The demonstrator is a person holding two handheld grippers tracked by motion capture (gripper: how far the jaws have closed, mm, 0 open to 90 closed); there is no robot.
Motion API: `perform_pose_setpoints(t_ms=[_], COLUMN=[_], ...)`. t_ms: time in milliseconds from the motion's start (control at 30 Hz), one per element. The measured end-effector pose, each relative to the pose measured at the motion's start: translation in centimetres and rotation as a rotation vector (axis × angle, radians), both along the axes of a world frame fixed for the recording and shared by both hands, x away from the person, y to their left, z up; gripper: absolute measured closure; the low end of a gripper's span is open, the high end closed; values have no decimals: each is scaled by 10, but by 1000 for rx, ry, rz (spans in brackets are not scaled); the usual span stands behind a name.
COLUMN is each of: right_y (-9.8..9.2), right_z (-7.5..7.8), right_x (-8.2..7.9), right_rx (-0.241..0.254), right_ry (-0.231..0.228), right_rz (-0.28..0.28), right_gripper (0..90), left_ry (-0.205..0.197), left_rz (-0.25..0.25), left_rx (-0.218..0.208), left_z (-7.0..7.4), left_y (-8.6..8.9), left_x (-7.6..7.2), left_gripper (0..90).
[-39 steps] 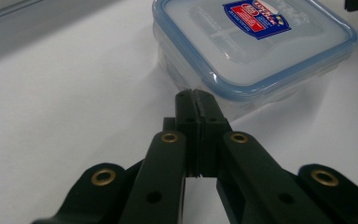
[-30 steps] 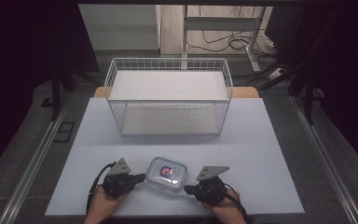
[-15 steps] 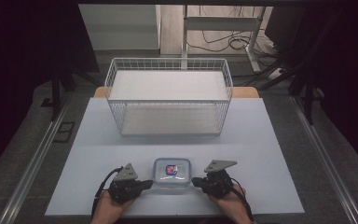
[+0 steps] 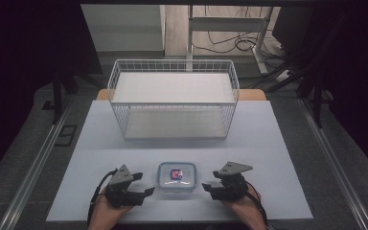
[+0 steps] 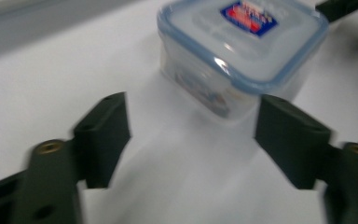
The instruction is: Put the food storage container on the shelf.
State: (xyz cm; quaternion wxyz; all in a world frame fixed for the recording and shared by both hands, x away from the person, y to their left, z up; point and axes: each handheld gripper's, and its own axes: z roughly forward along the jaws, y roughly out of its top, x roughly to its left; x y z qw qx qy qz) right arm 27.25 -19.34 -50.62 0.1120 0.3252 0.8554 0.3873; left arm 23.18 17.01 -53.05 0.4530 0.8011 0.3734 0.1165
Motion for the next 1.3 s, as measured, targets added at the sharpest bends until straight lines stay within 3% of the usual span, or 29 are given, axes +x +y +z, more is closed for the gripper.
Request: perform_pose_setpoints(t_ms=[100,267,500,667,800,967,1100,1200,1300], right_y=[-2,-2,4,15,27,40,45,47,48], right_z=[-1,0,8,20,25,25,20,13,9], right_x=[3,6,8,14,21,30,30,29,29], right_rx=[11,42,72,78,82,76,75,78,89], right_ry=[-1,3,16,-3,-3,15,32,78,131], right_rz=[-8,-18,9,34,48,26,28,33,38], right_gripper=[196,87,83,76,68,40,4,0,1], left_ry=[17,80,94,103,85,118,157,189,231], left_rz=[20,13,-4,-30,-47,-53,-72,-97,-124], left_rx=[34,-27,-46,-105,-79,-29,-64,-69,-122], left_z=[-4,0,5,16,24,20,12,5,-1], left_y=[1,5,3,0,-11,-28,-32,-37,-35], left_x=[0,4,6,18,31,46,51,53,54], left_gripper=[213,158,40,31,22,13,15,26,49])
